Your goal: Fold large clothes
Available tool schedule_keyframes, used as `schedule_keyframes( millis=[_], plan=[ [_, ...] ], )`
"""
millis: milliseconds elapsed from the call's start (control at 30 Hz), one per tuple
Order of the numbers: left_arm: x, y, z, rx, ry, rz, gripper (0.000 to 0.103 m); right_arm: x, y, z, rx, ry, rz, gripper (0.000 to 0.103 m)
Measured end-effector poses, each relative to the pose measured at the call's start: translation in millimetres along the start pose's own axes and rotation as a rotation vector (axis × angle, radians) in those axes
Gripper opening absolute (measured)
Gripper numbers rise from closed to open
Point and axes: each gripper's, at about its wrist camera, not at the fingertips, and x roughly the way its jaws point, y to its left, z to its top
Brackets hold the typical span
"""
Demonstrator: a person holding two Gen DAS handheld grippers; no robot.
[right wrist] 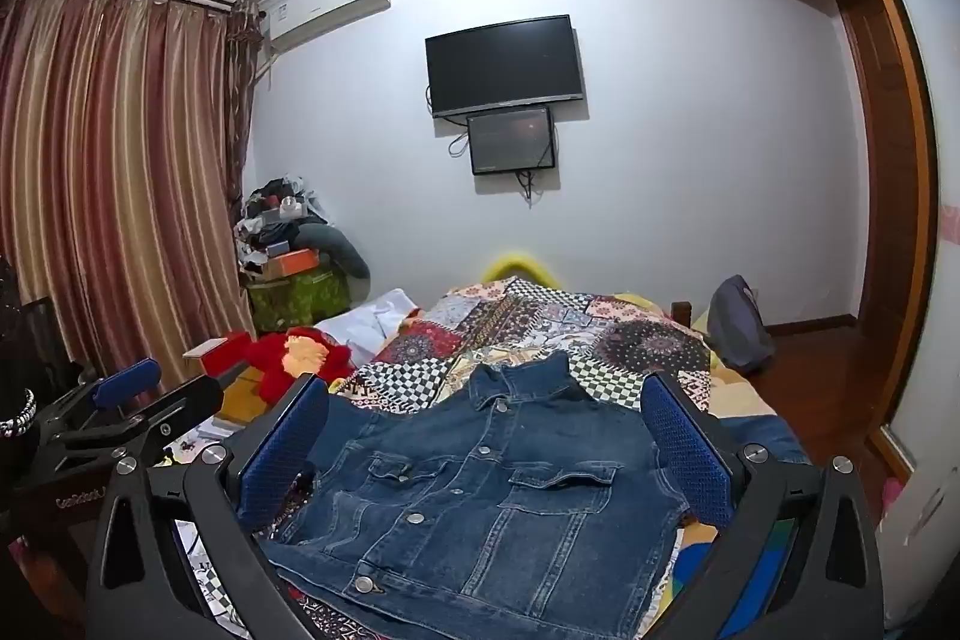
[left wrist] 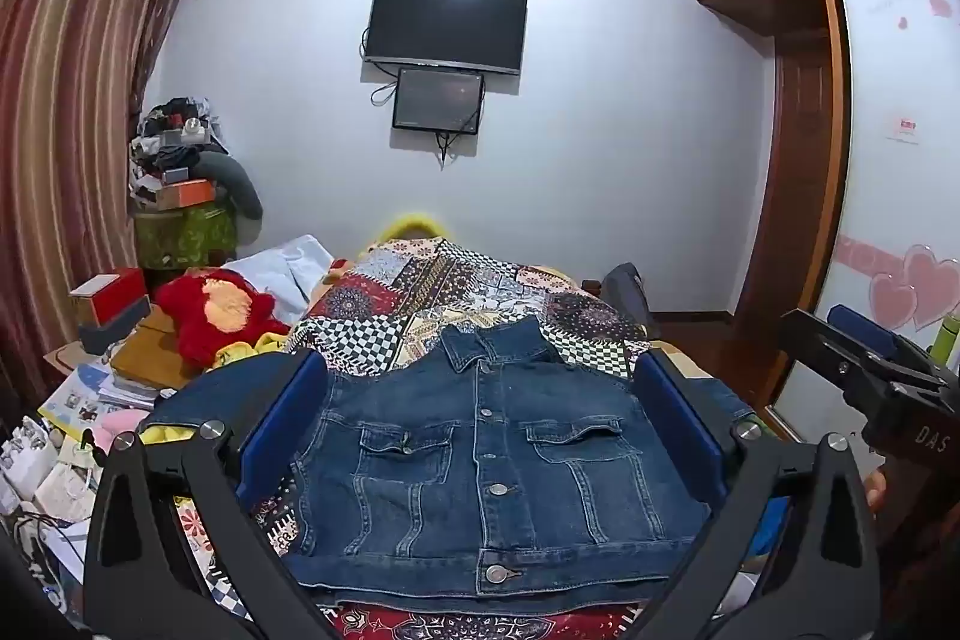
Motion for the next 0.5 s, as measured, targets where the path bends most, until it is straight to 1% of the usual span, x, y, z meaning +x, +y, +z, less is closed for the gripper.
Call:
schedule_keyframes(
  millis=[33, 133, 167, 233, 500],
  plan=[
    [2.1, 0.6, 0.5, -0.010, 0.024, 0.006, 0.103, 0.5, -0.1, 0.0, 0.002, 0.003, -0.001, 0.103],
    [4.5, -1.0, 1.4, -0.010, 0.019, 0.009, 0.103, 0.9, 0.1, -0.1, 0.003, 0.003, -0.003, 0.103],
    [7.1, -0.7, -4.5, -0.011, 0.020, 0.001, 0.103, 0.9, 0.4, -0.2, 0.003, 0.003, -0.004, 0.103],
    [9.8, -2.3, -5.4, -0.009, 0.016, 0.002, 0.103, 0.5, 1.1, -0.4, 0.003, 0.002, -0.006, 0.103],
    [4.3, 5.6, -3.8, -0.009, -0.001, -0.010, 0.103, 2.5, -0.1, 0.4, 0.008, 0.014, 0.000, 0.103]
  ],
)
